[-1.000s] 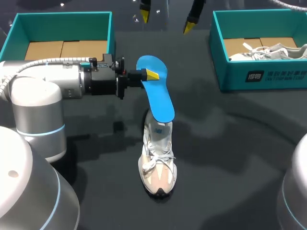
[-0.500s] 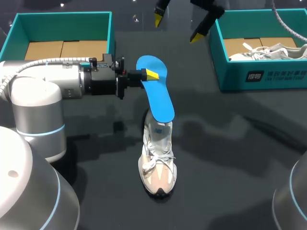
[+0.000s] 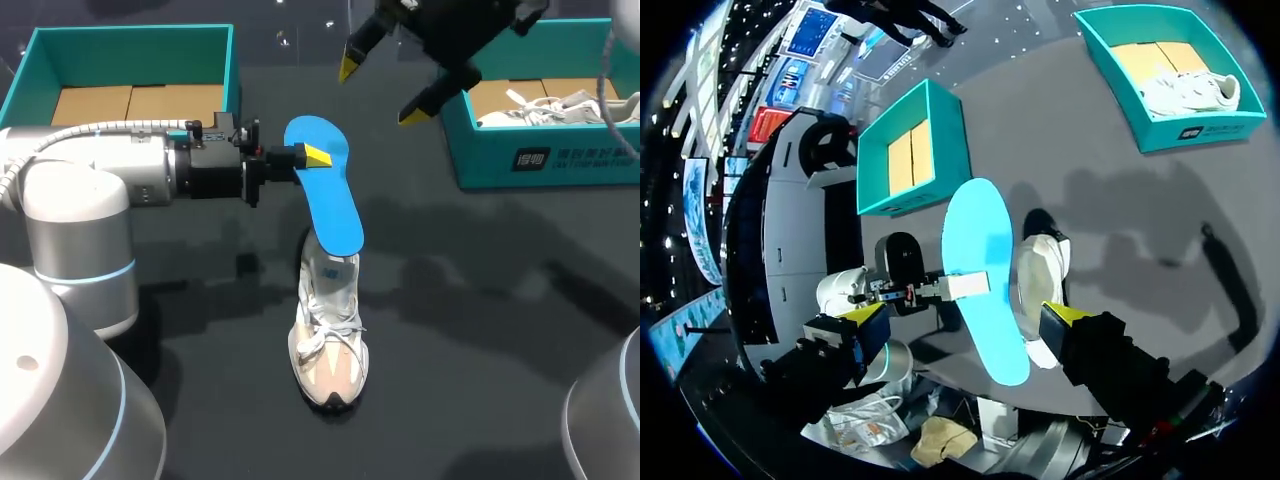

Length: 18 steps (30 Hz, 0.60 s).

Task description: Take the shoe out of the shoebox, open the shoe tongue, remove and reinsert the insole, then place the shoe into the shoebox

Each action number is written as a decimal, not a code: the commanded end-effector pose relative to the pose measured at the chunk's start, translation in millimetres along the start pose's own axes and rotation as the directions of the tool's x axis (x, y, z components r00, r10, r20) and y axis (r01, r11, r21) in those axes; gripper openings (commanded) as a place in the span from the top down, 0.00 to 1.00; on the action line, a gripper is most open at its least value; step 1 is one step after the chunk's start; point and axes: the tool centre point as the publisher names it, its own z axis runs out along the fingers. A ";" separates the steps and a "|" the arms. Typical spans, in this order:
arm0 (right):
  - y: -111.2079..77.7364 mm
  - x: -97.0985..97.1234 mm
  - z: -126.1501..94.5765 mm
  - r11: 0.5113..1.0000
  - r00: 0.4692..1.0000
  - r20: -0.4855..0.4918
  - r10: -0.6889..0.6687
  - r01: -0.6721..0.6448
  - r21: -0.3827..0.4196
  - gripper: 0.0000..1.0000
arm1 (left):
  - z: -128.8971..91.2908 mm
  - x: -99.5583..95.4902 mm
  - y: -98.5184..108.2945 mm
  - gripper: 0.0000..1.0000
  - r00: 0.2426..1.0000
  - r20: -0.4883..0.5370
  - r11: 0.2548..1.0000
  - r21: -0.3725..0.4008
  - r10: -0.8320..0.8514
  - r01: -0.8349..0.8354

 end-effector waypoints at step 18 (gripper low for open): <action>-5.1 -22.8 32.1 1.000 0.845 -0.535 0.015 -0.018 0.000 0.00 | 0.8 -0.5 0.2 1.00 1.000 0.001 1.000 0.000 0.000 0.000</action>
